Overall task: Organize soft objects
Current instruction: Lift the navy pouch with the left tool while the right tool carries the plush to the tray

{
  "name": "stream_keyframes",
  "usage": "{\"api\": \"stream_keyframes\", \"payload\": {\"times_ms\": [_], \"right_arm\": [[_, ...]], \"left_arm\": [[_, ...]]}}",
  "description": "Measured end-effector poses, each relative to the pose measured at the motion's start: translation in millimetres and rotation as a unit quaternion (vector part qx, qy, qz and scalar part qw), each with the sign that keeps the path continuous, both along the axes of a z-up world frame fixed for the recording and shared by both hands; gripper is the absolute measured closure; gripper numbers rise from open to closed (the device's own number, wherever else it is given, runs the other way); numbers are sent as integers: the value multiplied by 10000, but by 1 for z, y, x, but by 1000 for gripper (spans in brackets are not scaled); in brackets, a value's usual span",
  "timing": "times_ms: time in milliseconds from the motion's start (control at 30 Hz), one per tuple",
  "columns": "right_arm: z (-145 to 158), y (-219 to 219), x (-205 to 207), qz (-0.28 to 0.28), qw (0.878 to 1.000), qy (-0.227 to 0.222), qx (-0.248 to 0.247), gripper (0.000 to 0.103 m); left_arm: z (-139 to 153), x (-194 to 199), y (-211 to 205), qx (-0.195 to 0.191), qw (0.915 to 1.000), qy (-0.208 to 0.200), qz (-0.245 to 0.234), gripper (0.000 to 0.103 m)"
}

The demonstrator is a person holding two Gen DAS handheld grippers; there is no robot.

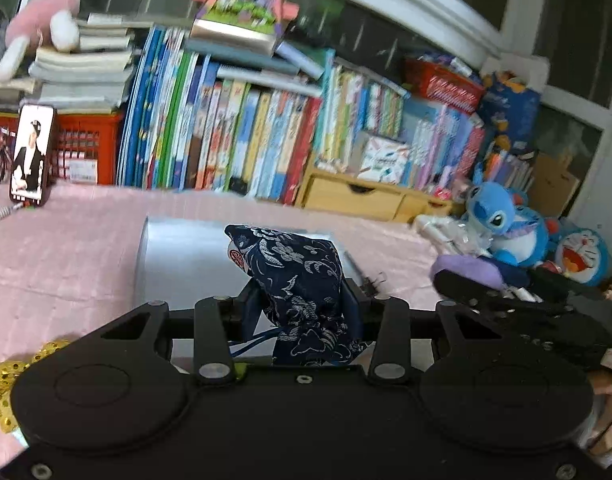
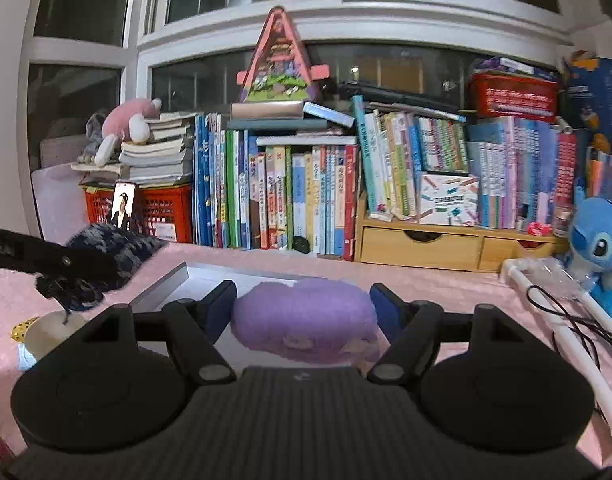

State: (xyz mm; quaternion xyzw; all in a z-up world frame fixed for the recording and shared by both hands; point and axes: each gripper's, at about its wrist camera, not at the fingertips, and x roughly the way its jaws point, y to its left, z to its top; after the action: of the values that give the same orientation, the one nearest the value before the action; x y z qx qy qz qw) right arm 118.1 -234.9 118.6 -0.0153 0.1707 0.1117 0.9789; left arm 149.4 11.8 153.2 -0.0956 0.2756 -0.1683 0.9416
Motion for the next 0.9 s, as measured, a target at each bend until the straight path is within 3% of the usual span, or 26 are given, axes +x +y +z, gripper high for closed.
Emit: {"api": "stream_keyframes", "payload": {"times_ms": [233,467,700,800,900], "right_arm": [[6,8,41,274,9989,371,90,28],[8,15,78,263,9975,653,53,28],[2,18,113,286,9924,1154,320,28],[-4,19,127,285,9893,1370,418,28],[-12,21,140,299,9843,1679,460,28]], "left_arm": [[-22,55,-5,20,9972,747,52,64],[-15,98,-5,-38,9954,947,156,64],[-2,142,-7,-206,9913,1264,291,64],[-3,158,-10,-229,9905,1312,331,63],[-13,173,-12,-225,9859,1618,364,64]]}}
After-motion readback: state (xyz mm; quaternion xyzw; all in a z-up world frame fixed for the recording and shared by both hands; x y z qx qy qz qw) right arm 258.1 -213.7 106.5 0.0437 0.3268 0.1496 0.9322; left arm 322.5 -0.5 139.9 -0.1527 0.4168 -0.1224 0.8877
